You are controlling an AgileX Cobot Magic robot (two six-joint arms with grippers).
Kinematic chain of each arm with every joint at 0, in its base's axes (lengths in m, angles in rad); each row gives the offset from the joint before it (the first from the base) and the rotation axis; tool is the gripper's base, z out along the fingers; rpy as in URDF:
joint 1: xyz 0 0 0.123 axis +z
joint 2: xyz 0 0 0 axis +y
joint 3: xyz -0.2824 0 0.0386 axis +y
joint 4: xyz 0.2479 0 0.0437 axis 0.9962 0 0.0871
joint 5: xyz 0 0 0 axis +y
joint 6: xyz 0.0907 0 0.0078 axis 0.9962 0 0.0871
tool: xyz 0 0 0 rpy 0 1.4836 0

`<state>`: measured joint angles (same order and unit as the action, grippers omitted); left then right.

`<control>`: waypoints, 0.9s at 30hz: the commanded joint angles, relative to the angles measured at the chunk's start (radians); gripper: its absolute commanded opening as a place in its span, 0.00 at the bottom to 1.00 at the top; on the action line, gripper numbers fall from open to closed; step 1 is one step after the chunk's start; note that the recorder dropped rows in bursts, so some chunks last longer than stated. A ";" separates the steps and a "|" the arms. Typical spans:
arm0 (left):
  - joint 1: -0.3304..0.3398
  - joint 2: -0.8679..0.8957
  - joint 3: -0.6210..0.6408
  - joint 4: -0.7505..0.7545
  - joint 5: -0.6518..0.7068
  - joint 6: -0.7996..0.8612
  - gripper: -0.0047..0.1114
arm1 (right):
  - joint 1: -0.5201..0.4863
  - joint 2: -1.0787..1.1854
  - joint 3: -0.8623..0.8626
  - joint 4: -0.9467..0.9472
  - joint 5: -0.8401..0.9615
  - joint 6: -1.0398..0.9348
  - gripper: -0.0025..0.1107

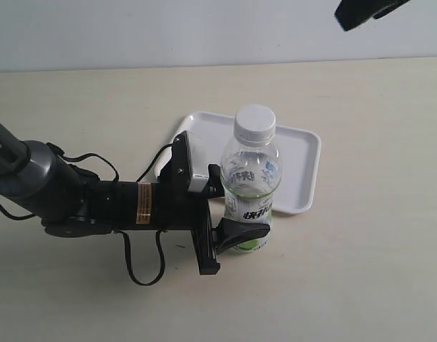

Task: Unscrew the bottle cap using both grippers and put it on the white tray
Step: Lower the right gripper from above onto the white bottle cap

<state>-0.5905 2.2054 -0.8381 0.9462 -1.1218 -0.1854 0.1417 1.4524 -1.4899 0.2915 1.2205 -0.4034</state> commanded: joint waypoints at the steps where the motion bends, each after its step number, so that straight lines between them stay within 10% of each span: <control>1: -0.004 -0.007 -0.002 0.011 0.057 -0.017 0.04 | 0.110 -0.041 0.036 -0.041 0.001 0.044 0.53; 27: -0.050 -0.152 -0.005 0.068 0.340 -0.168 0.04 | 0.266 0.043 0.039 -0.094 0.001 0.230 0.54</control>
<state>-0.6381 2.0780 -0.8459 0.9726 -0.8346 -0.3268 0.4056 1.4947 -1.4587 0.2061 1.2271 -0.1761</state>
